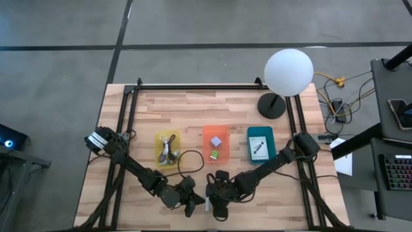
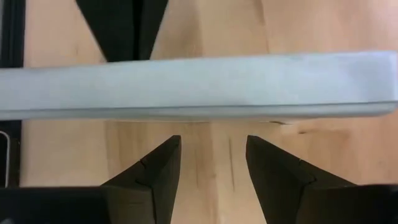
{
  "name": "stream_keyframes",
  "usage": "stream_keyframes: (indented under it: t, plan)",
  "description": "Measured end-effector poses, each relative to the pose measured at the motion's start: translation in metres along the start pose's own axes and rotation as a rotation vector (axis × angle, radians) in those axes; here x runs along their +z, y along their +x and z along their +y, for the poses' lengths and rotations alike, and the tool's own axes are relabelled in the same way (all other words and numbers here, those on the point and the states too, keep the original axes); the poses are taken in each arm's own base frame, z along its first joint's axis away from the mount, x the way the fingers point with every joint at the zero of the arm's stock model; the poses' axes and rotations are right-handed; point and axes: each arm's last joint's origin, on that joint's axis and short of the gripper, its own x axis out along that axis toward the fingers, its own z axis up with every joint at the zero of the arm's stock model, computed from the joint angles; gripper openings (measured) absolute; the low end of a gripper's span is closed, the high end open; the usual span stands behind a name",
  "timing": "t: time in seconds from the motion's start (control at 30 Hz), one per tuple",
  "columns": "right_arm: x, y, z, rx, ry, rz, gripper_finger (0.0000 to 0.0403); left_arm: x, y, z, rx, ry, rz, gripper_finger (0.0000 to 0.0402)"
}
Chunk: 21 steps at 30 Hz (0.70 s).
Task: Pick and place items into bin
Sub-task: Put the white card reader box into the blue bin
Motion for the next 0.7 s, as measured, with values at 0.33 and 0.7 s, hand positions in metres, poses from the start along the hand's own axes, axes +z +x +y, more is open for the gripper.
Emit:
stream_keyframes:
  t: [0.33,0.7]
  plan:
    - [0.012,-0.018,0.003,-0.103,-0.146,0.025,0.0169,-0.001,0.000,0.003,0.019,0.008,0.009,0.0000]
    - [0.031,-0.047,0.008,-0.197,-0.594,0.059,0.0169,-0.001,0.000,0.003,0.020,0.008,0.009,0.0000]
